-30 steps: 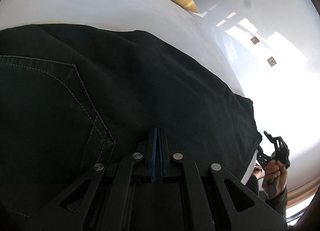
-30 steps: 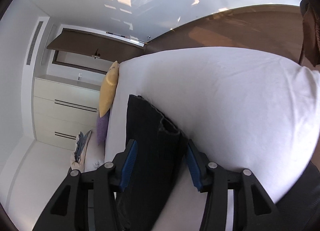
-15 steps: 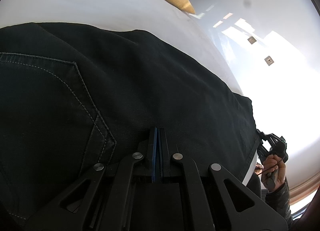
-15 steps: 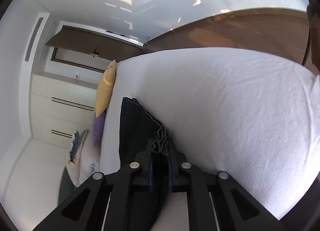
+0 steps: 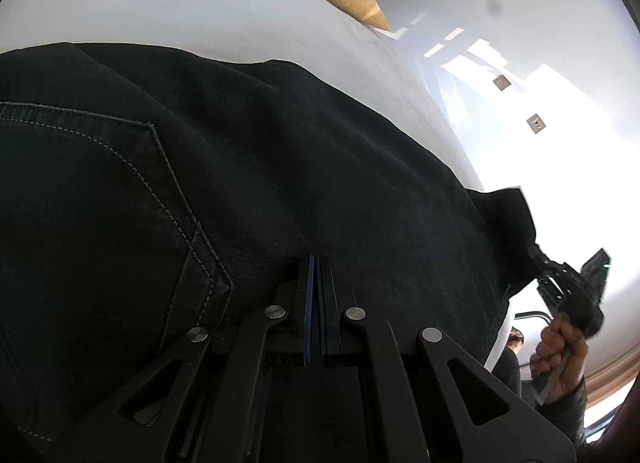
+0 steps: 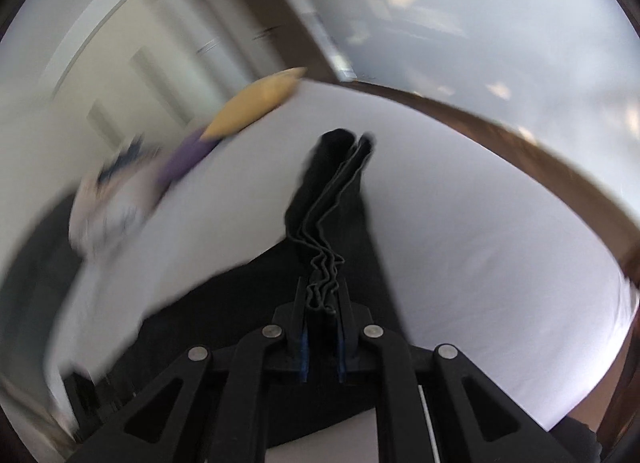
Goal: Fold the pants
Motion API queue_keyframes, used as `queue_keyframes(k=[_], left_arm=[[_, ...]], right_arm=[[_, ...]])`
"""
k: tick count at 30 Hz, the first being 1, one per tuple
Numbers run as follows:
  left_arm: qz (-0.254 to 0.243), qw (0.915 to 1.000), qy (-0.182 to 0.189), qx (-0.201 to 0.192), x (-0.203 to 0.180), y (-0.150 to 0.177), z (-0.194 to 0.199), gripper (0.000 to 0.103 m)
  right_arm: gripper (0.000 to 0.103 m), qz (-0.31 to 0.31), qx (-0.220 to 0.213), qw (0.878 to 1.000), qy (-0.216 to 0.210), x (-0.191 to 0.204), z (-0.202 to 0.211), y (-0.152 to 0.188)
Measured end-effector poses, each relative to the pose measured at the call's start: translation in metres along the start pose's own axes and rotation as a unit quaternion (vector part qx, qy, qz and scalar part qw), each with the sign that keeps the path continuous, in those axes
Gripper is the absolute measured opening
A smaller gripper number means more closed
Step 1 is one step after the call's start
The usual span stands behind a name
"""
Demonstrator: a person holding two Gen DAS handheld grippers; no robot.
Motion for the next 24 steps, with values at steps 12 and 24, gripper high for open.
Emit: queue_keyframes(k=[12, 24], left_arm=[[0.009, 0.9997, -0.021, -0.003, -0.005, -0.005, 0.003, 0.002], [0.095, 0.9888, 0.114, 0.018, -0.06, -0.022, -0.02, 0.089]], right_arm=[[0.011, 0.316, 0.044, 0.944, 0.087, 0.114, -0.046, 0.106], [0.011, 0.402, -0.026, 0.907, 0.119, 0.159, -0.019, 0.115]])
Point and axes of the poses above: each gripper's, at about its wrist camera, not at the fingertips, and z roughly against the way its jaws point, x to its left, y to its underside, the point moved 3 cm from there along -z, roughly the way its jaws point
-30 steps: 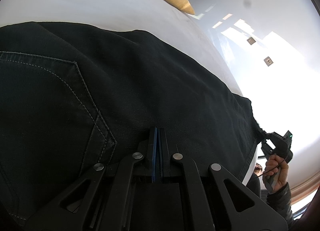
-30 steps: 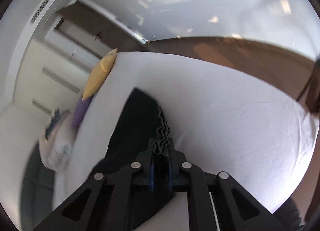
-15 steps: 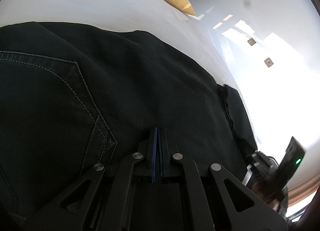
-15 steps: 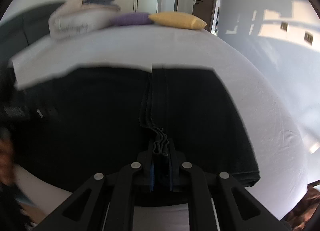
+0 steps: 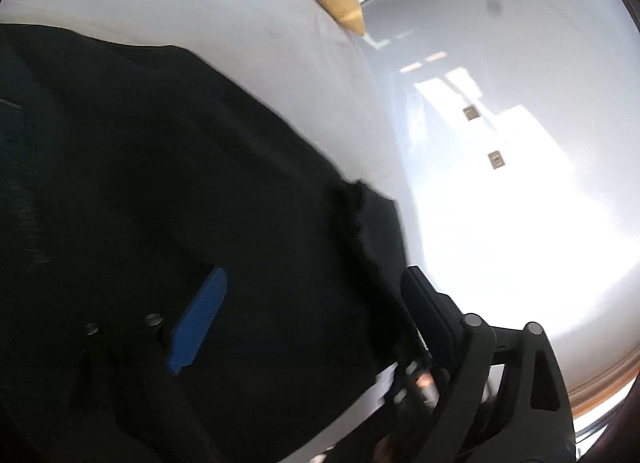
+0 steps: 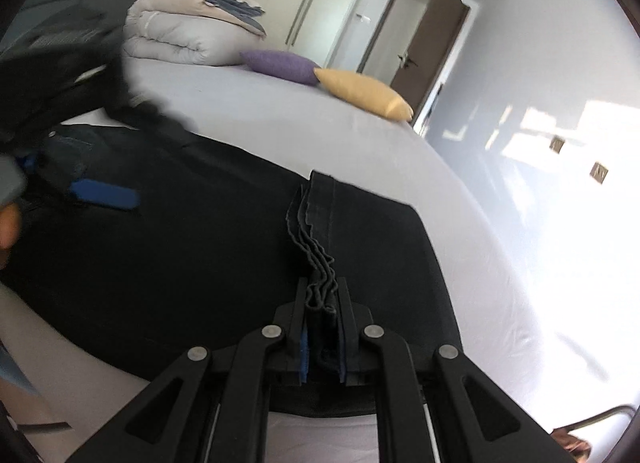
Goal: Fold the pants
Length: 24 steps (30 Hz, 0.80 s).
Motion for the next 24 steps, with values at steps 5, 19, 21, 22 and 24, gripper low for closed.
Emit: queue_keyframes(k=[5, 19, 21, 22, 24], left_arm=[[-0.015, 0.9991, -0.002, 0.04, -0.019, -0.007, -0.031, 0.089], [-0.08, 0.9898, -0.088, 0.078, -0.007, -0.038, -0.04, 0.012], [-0.101, 0.9871, -0.1, 0.074, -0.006, -0.05, -0.029, 0.009], [-0.109, 0.986, -0.104, 0.072, -0.005, -0.062, -0.025, 0.009], [-0.123, 0.9831, -0.117, 0.068, -0.005, -0.069, -0.013, 0.009]], right_arm=[[0.011, 0.024, -0.011, 1.0, -0.008, 0.025, 0.01, -0.012], [0.011, 0.083, -0.034, 0.993, -0.072, 0.074, 0.03, -0.033], [0.011, 0.1, -0.041, 0.991, -0.082, 0.083, 0.034, -0.037], [0.011, 0.109, -0.045, 0.989, -0.089, 0.088, 0.034, -0.038], [0.011, 0.127, -0.052, 0.986, -0.099, 0.1, 0.037, -0.042]])
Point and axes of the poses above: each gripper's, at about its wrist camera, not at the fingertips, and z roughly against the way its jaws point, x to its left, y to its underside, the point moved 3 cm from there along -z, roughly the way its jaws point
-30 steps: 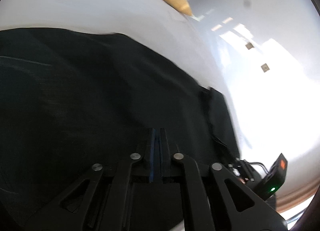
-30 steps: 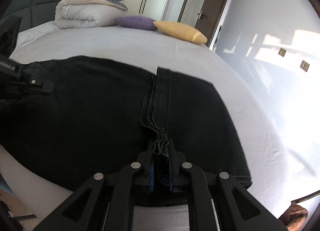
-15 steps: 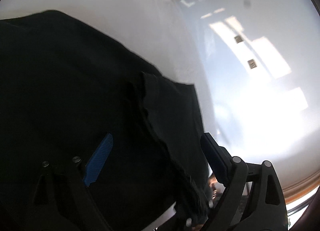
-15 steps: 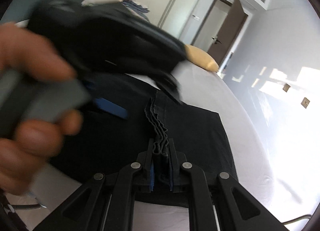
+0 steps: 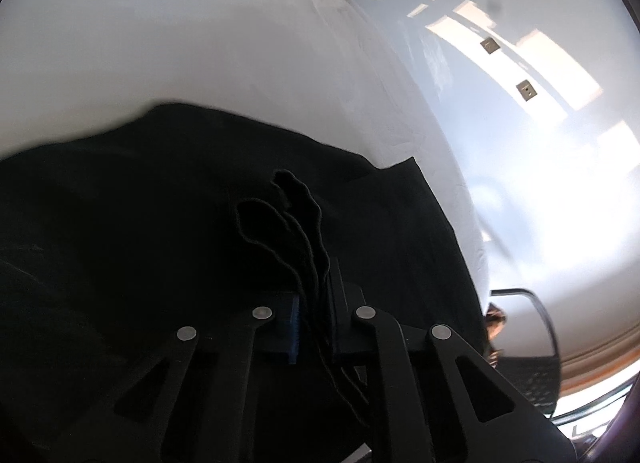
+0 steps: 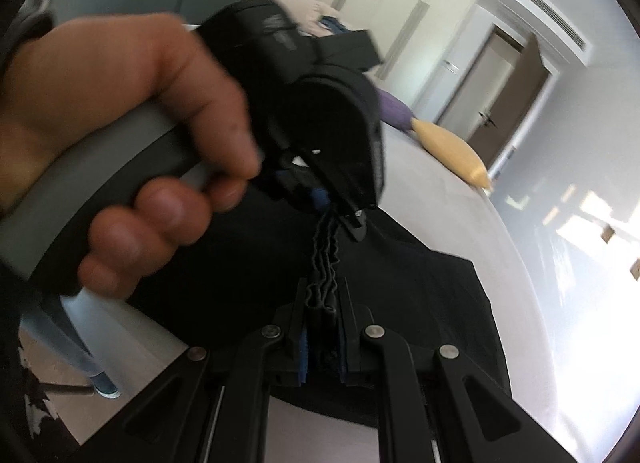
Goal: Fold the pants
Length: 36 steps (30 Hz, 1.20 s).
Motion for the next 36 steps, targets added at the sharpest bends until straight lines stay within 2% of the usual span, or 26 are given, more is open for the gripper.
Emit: queue_keyframes(k=[7, 15, 16, 18, 20, 22, 24, 27, 29, 32, 33, 36], left_arm=[[-0.006, 0.9995, -0.032, 0.003, 0.041, 0.002, 0.023, 0.009], [0.009, 0.9991, -0.041, -0.005, 0.073, 0.014, 0.036, 0.009], [0.009, 0.999, -0.043, -0.004, 0.085, 0.021, 0.041, 0.01], [0.015, 0.9989, -0.044, -0.003, 0.086, 0.02, 0.036, 0.012], [0.019, 0.9992, -0.035, -0.007, 0.091, 0.022, 0.039, 0.013], [0.021, 0.999, -0.038, -0.014, 0.093, 0.027, 0.044, 0.015], [0.018, 0.9975, -0.063, -0.025, 0.1, 0.031, 0.056, 0.015], [0.01, 0.9914, -0.121, -0.049, 0.097, 0.029, 0.073, 0.015], [-0.005, 0.9877, -0.14, -0.07, 0.085, 0.03, 0.083, 0.015], [-0.057, 0.9823, -0.158, -0.084, 0.054, 0.034, 0.083, 0.015], [-0.085, 0.9791, -0.166, -0.082, 0.04, 0.039, 0.077, 0.015], [-0.13, 0.9705, -0.194, -0.06, 0.023, 0.054, 0.053, 0.015]], right_arm=[[0.011, 0.034, -0.003, 0.999, -0.036, 0.023, -0.013, -0.016], [0.012, 0.061, 0.004, 0.996, -0.057, 0.032, -0.031, -0.032], [0.012, 0.063, 0.009, 0.996, -0.062, 0.033, -0.034, -0.032], [0.014, 0.061, 0.024, 0.995, -0.075, 0.042, -0.037, -0.023], [0.026, 0.045, 0.03, 0.993, -0.103, 0.046, -0.04, -0.017], [0.047, 0.035, 0.027, 0.993, -0.113, 0.045, -0.038, -0.009], [0.059, 0.011, 0.017, 0.992, -0.128, 0.034, -0.032, -0.005], [0.061, -0.028, 0.02, 0.987, -0.158, 0.016, -0.027, 0.001], [0.06, -0.069, 0.018, 0.979, -0.189, -0.001, -0.019, 0.007], [0.06, -0.148, 0.023, 0.959, -0.239, -0.039, -0.011, 0.018], [0.059, -0.181, 0.024, 0.95, -0.254, -0.055, -0.009, 0.022], [0.051, -0.287, 0.031, 0.907, -0.308, -0.112, -0.022, 0.035]])
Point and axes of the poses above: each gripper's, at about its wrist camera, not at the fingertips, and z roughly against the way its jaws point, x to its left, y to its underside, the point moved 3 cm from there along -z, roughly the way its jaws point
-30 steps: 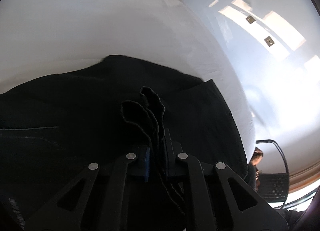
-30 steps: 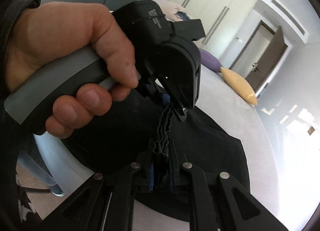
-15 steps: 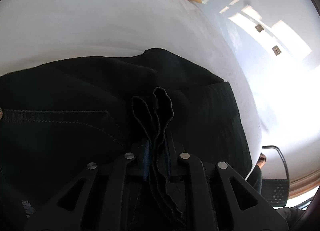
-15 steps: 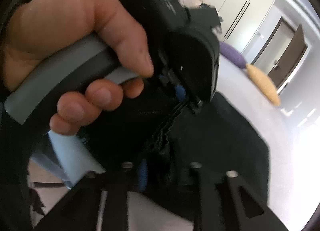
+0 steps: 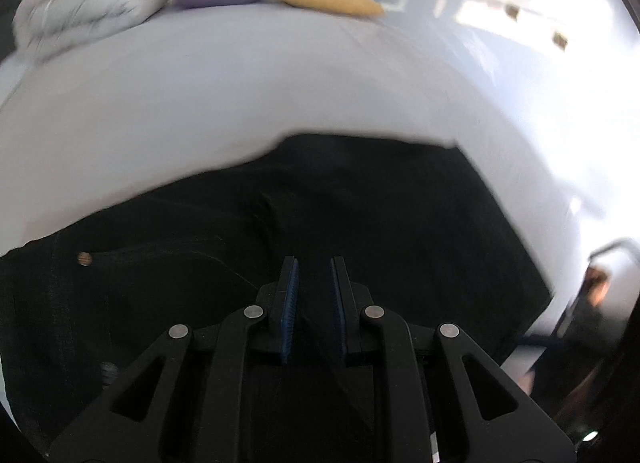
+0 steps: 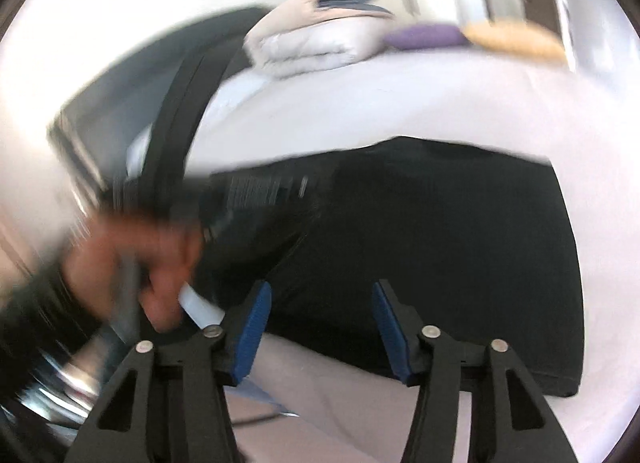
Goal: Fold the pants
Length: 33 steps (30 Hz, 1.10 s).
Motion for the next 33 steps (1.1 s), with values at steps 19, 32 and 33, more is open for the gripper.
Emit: queue_keyframes(k=[19, 32, 33], left_arm=[[-0.058, 0.9969, -0.054, 0.003, -0.015, 0.035, -0.026, 0.015], [-0.061, 0.996, -0.065, -0.004, -0.01, 0.04, -0.027, 0.015], [-0.061, 0.996, -0.066, -0.005, -0.01, 0.04, -0.027, 0.015]], right_arm=[[0.0, -0.285, 0.05, 0.955, -0.071, -0.212, -0.084, -0.063], [0.0, -0.271, 0.085, 0.952, -0.113, -0.15, -0.047, 0.028], [0.0, -0.268, 0.088, 0.953, -0.111, -0.143, -0.043, 0.036]])
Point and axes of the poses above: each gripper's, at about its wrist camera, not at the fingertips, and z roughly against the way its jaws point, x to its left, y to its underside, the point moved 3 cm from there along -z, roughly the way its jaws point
